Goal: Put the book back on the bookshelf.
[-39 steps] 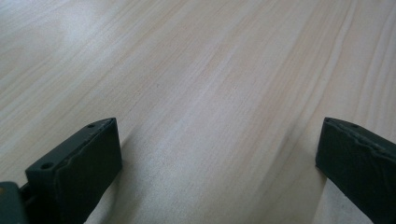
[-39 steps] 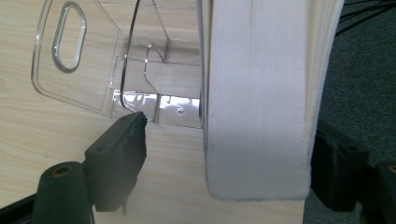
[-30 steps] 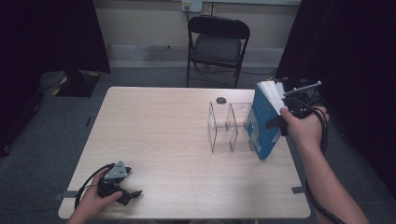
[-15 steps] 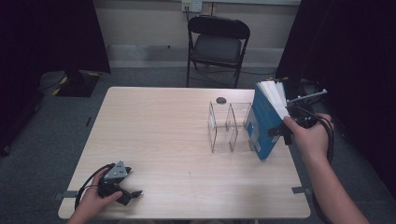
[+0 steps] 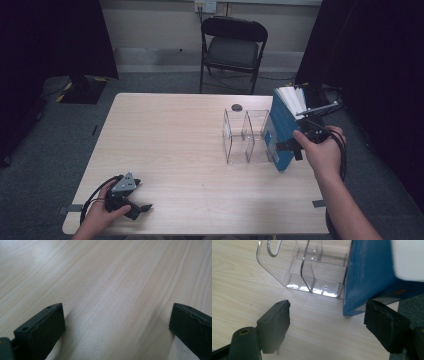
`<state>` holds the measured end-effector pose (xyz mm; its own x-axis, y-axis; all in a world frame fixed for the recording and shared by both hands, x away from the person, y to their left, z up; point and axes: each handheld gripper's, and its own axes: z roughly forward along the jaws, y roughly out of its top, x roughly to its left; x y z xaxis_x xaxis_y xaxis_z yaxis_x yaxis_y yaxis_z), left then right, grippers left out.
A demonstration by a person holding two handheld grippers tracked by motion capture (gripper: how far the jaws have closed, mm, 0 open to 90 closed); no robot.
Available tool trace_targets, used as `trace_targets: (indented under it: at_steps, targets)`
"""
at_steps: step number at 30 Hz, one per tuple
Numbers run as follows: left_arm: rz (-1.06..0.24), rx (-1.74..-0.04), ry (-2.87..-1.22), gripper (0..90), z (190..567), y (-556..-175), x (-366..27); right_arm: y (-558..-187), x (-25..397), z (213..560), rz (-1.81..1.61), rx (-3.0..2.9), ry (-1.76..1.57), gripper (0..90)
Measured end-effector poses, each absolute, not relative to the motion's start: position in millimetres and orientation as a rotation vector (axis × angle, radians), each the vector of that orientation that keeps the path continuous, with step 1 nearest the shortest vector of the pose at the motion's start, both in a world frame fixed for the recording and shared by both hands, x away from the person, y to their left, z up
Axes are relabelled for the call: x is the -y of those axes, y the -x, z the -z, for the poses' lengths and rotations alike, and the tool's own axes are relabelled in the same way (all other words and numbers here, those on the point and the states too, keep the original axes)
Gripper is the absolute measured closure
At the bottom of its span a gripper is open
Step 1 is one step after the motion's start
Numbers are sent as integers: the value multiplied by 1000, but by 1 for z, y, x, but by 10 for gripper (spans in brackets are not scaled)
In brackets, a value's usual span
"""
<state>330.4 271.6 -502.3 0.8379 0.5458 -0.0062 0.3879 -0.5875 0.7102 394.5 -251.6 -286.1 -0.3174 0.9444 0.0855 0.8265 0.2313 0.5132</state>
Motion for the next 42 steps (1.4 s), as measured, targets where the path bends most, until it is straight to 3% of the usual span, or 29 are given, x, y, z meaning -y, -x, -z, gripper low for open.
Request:
trace_targets:
  at_steps: [42]
  targets:
    - [-271, -684, -2259, 0, 503, -331, -271, -390, 181, 327, -772, -2470, -1489, 205]
